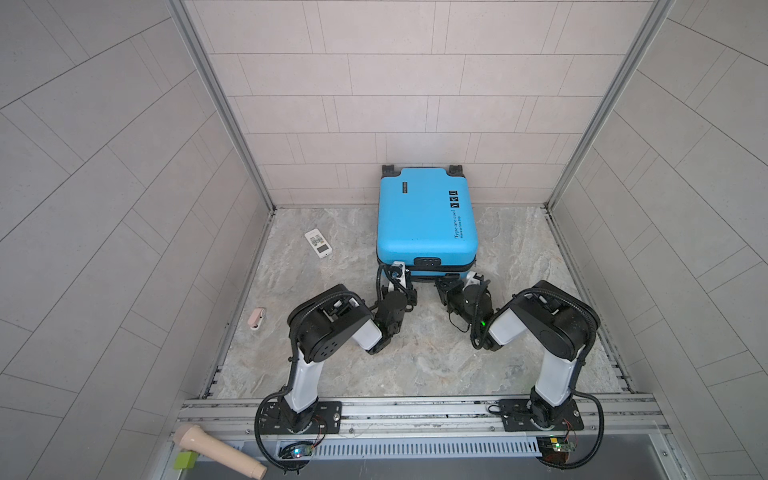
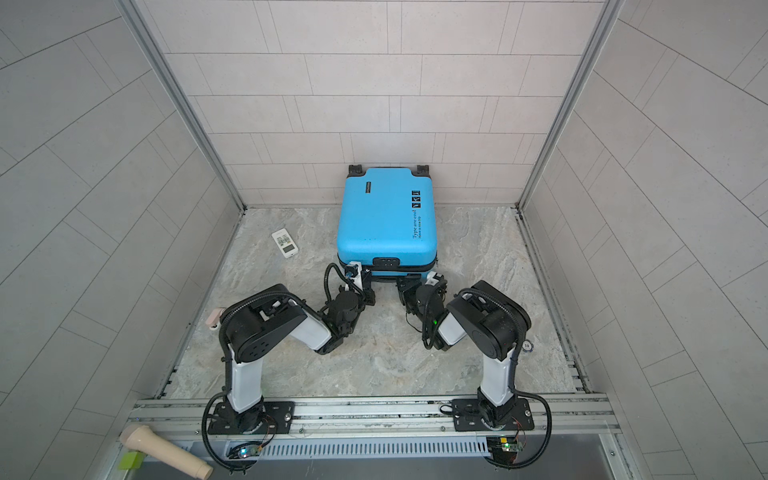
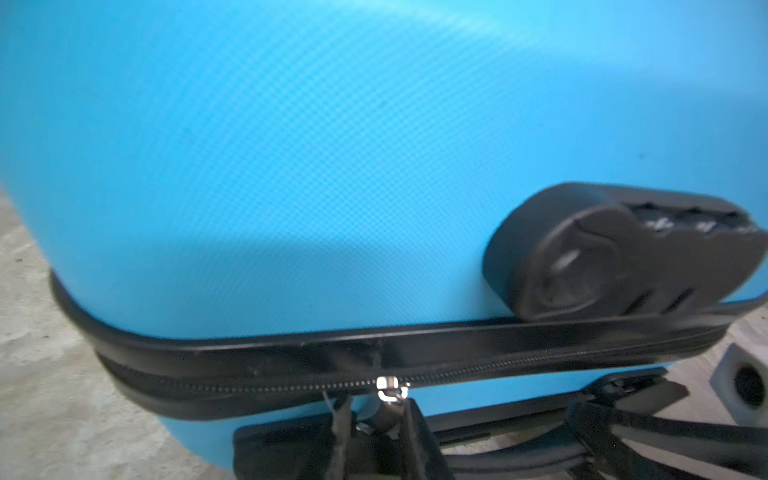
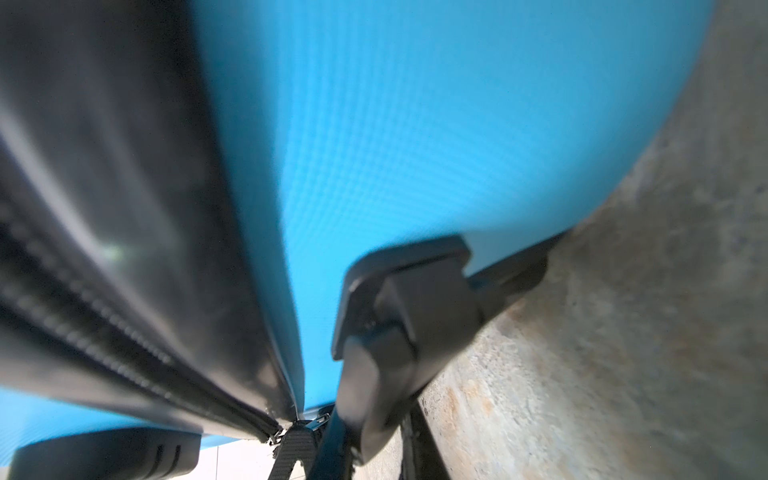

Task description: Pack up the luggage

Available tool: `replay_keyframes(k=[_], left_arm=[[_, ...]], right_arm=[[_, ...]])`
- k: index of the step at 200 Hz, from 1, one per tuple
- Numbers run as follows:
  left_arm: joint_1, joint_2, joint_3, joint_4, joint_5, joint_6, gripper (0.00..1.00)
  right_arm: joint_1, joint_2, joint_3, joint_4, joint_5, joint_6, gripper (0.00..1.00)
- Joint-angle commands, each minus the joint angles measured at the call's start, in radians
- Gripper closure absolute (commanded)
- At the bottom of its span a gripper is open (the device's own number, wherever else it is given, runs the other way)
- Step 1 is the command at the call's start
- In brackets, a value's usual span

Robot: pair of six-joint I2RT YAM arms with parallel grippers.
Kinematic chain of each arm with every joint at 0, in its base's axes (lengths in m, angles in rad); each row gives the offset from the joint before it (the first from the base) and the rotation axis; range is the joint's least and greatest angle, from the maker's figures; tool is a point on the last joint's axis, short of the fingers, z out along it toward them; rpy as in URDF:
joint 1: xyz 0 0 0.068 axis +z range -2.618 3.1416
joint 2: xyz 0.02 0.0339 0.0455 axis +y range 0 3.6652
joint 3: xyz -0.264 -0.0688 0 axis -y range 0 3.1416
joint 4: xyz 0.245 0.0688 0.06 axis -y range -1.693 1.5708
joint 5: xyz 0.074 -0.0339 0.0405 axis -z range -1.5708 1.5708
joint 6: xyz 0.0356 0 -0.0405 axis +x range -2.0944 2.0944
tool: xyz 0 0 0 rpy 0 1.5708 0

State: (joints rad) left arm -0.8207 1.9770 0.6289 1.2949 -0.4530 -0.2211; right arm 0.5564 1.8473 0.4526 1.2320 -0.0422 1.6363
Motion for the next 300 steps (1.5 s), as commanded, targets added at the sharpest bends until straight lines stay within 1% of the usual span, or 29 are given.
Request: replay_keyframes(k=[1, 18, 56, 91, 141, 156, 174, 231, 258, 300], left_arm=[[0.041, -0.018, 0.003, 0.027, 0.098, 0.011, 0.91], [0.057, -0.053, -0.028, 0.027, 0.159, 0.002, 1.00], [0.096, -0.112, -0.084, -0.002, 0.304, -0.062, 1.00], [0.099, -0.145, -0.112, -0.017, 0.374, -0.087, 1.00], [0.092, -0.159, -0.108, -0.019, 0.474, -0.140, 1.00], [0.077, -0.173, -0.099, -0.038, 0.495, -0.146, 1.00], [0.052, -0.191, -0.072, -0.104, 0.517, -0.134, 1.00], [-0.026, -0.194, 0.032, -0.242, 0.591, -0.108, 1.00], [-0.057, -0.169, 0.085, -0.269, 0.627, -0.115, 1.00], [-0.096, -0.129, 0.145, -0.301, 0.637, -0.105, 1.00]], right_arm=[[0.058, 0.028, -0.021, -0.008, -0.122, -0.081, 1.00], [0.057, 0.035, -0.019, -0.004, -0.125, -0.082, 1.00], [0.059, 0.061, -0.015, 0.018, -0.130, -0.081, 1.00], [0.060, 0.067, -0.013, 0.023, -0.131, -0.081, 1.00], [0.060, 0.071, -0.005, 0.023, -0.135, -0.083, 1.00], [0.064, 0.073, 0.003, 0.021, -0.136, -0.086, 1.00], [0.070, 0.073, 0.014, 0.015, -0.136, -0.089, 1.00], [0.083, 0.081, 0.024, 0.015, -0.132, -0.088, 1.00], [0.083, 0.083, 0.021, 0.021, -0.132, -0.087, 1.00], [0.084, 0.070, 0.008, 0.027, -0.130, -0.087, 1.00]])
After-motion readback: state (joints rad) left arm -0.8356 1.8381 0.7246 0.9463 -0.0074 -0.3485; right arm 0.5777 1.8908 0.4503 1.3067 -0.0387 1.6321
